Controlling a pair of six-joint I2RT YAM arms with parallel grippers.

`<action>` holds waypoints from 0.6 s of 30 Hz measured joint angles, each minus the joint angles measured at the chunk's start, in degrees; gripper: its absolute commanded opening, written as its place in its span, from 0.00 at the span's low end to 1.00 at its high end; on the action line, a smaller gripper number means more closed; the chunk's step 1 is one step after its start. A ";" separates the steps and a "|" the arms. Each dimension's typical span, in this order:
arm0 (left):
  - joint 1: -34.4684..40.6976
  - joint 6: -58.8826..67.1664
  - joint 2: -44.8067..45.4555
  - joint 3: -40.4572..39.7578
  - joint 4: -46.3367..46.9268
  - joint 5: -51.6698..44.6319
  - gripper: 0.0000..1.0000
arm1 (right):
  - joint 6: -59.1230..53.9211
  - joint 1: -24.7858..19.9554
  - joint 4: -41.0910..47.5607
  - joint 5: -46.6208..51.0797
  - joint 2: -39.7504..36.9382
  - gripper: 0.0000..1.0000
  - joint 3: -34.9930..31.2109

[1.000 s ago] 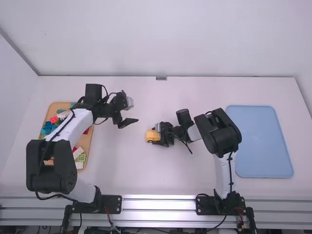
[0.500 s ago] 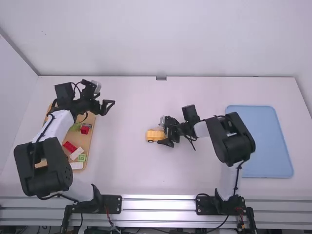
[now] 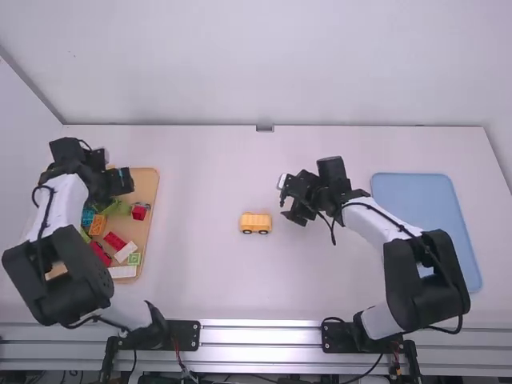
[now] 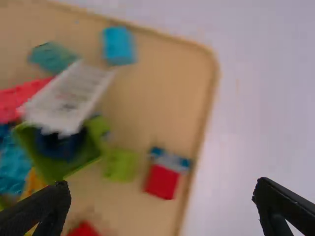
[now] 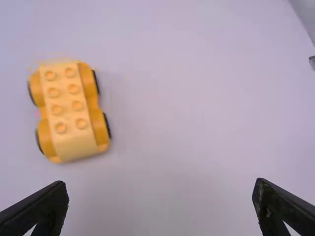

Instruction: Assemble lego blocks to make yellow taxi

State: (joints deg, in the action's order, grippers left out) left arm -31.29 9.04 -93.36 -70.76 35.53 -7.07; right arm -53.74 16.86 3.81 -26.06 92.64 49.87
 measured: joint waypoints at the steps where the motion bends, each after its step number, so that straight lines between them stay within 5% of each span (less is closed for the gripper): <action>1: -1.51 1.05 -0.59 -0.90 2.14 0.79 0.99 | -0.63 0.00 -0.15 0.57 0.00 0.98 0.00; 8: -10.91 11.74 -7.78 -5.75 9.84 1.70 0.87 | -2.97 -0.59 -0.28 2.21 0.00 0.98 0.00; 12: -11.89 16.33 -12.04 -6.51 10.47 4.85 0.77 | -3.32 -0.70 -0.26 3.67 0.00 0.98 -0.02; 18: -11.82 23.15 -15.15 -6.56 11.15 6.29 0.74 | -3.45 -0.46 -0.44 5.29 0.00 0.99 -0.02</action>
State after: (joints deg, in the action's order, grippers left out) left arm -43.11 32.18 -108.51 -77.32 46.68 -0.78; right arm -57.19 16.40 3.38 -20.78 92.64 49.84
